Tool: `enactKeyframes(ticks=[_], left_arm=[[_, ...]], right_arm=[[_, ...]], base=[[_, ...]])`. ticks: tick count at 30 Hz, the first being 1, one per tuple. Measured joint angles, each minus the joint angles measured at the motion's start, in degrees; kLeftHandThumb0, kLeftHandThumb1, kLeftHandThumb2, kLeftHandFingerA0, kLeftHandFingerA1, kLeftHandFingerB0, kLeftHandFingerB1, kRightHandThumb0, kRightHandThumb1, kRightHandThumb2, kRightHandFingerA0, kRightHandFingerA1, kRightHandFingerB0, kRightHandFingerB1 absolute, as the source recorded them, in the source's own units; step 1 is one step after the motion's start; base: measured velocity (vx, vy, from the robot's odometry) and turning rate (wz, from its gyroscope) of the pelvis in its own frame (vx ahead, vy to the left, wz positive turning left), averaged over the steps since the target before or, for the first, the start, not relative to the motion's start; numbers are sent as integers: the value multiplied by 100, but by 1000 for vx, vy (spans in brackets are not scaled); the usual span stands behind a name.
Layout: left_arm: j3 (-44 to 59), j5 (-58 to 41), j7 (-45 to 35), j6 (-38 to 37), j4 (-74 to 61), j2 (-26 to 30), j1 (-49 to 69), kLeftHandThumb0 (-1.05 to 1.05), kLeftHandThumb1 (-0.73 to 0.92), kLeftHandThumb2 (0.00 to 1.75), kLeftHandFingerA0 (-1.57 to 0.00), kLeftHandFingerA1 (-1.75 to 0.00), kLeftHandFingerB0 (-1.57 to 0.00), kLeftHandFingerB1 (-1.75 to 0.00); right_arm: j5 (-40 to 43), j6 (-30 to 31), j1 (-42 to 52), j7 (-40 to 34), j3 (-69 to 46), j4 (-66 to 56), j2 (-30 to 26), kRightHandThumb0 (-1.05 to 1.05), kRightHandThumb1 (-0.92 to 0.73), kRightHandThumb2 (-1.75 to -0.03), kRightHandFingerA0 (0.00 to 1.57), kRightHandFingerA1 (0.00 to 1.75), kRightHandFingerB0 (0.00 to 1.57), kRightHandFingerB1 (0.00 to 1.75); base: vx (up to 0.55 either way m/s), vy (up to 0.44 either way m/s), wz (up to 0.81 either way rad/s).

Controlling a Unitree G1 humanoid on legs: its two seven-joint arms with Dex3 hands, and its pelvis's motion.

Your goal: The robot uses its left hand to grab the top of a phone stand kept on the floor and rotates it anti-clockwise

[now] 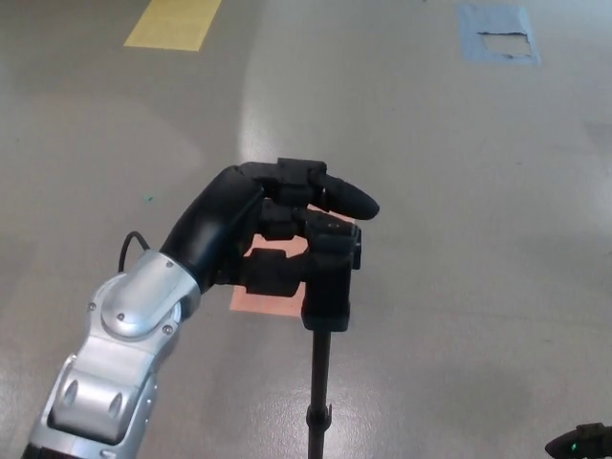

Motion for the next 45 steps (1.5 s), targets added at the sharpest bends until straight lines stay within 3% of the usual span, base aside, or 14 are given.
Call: enactKeyframes(ticks=[20,21,22,23,35,39,40,45], left_arm=[[466,-746,-139,1380,73,-163,-342,-18,67,60,-89,-65,-78,-54],[490,-788,-139,1465,80,-176,-365,-17,69,60,-87,-65,-79,-54],[508,-818,-138,1525,85,-185,-381,-17,69,60,-87,-65,-79,-54],[530,-855,-138,1597,94,-195,-403,-16,69,60,-87,-65,-80,-54],[810,-1198,-129,2287,232,-337,-611,-13,72,61,-87,-70,-76,-54],[892,-1306,-126,2503,265,-359,-665,-12,74,62,-81,-77,-68,-49],[908,-1326,-125,2548,275,-366,-678,-11,74,61,-79,-78,-67,-48],[996,-1478,-117,2811,280,-409,-699,-11,73,61,-82,-77,-73,-51]], right_arm=[[-1,0,-73,0,2,0,2,-50,-81,-65,67,49,37,34],[-1,0,-82,0,2,0,2,-55,-68,-93,59,61,30,47],[-1,0,-89,0,2,0,2,-55,-68,-93,59,61,30,47],[-1,0,-98,0,2,0,2,-51,-81,-65,66,51,37,34],[-1,0,-210,1,3,0,2,-50,-82,-65,66,48,37,33],[-2,1,-225,2,11,2,2,-50,-82,-65,66,49,37,34],[-3,1,-228,2,14,3,2,-54,-75,-69,65,51,34,36],[-8,1,-234,4,27,10,2,-51,-82,-65,67,49,37,33]], base=[[0,0,0],[0,0,0],[0,0,0],[0,0,0],[0,0,0],[0,0,0],[0,0,0],[0,0,0]])
